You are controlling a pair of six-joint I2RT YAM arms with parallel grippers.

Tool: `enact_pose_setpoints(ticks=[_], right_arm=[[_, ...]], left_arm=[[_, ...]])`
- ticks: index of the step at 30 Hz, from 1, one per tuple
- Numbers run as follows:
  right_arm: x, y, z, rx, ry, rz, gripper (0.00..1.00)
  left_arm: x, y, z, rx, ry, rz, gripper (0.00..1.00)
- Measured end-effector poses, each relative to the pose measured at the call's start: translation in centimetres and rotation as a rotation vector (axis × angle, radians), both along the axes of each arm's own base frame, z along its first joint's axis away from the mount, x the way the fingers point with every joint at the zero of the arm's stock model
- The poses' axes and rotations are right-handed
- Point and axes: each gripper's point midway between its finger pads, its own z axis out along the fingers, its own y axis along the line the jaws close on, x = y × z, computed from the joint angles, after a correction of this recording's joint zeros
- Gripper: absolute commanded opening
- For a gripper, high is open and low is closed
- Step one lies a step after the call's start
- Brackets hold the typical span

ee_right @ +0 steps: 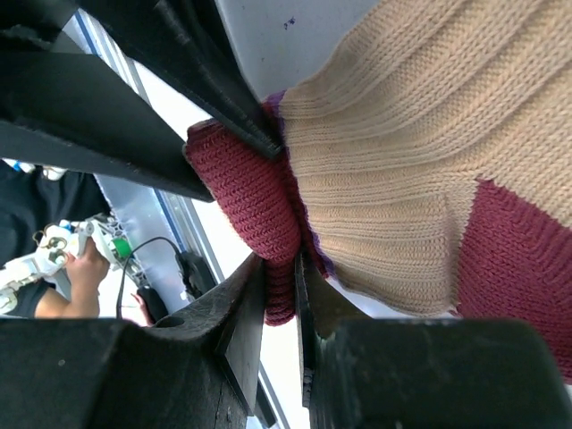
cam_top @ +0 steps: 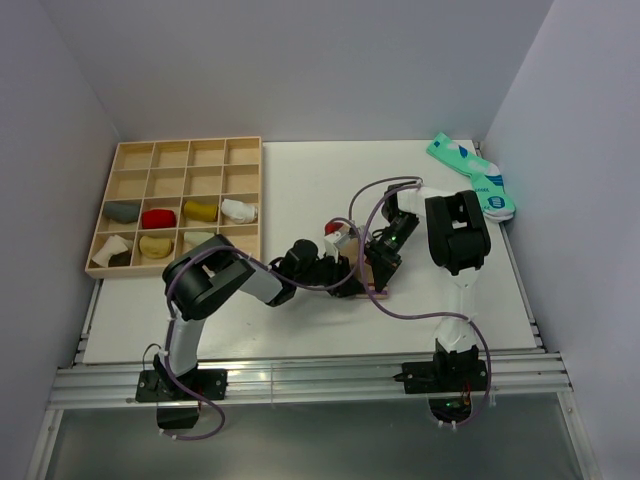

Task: Roll the socks
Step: Roll the sock at the center of the board.

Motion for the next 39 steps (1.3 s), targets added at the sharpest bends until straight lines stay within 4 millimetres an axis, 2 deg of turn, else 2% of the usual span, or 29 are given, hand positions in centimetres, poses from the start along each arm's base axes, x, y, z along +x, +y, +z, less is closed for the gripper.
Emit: enact_pose_setpoints(ticks=[1,2,5,6,8,9,12,20,23,32,39], right_arm=[[0.0,0.0,0.0,-0.002,0.002,-0.002,0.24],[0.0,0.0,0.0,-0.004,0.003,-0.004,0.24],[-0.1,0.0,-0.1,-0.017,0.009,-0.017,0.28],[-0.1,0.0,-0.1,-0.023,0.010,-0.025,0.31],[-0.3,-0.1,-0.2,-0.035,-0.004,-0.044,0.34],[-0.3,-0.2,-0.2,-0.043,-0.022,-0.055,0.38],[-0.3,-0.5,0.1,-0.067,-0.129,-0.090,0.44],[3.3,-1.3,2.4,-0.072,-0.513,-0.172,0.47],[3.9,-1.8,3.1,-0.061,-0.602,-0.199,0.48],[2.9,-3.0,3.1,-0.027,-0.767,-0.173,0.48],[0.9,-2.9,4.0,0.065,-0.935,-0.060,0.51]], left_arm=[[0.0,0.0,0.0,0.000,0.001,0.002,0.31],[0.0,0.0,0.0,0.001,0.004,0.003,0.20],[-0.1,0.0,-0.2,0.007,0.024,0.015,0.02],[0.0,-0.1,-0.3,0.007,0.037,0.025,0.00],[0.0,-0.2,-0.4,0.008,0.062,0.047,0.00],[0.0,-0.2,-0.5,0.009,0.081,0.061,0.00],[-0.2,-0.5,-0.6,0.013,0.132,0.101,0.00],[0.0,-1.6,-0.6,0.057,0.272,0.157,0.00],[0.0,-1.8,-0.6,0.078,0.332,0.173,0.00],[0.1,-1.3,-1.0,0.102,0.562,0.151,0.00],[-0.6,-1.1,-1.1,0.126,0.694,0.088,0.00]])
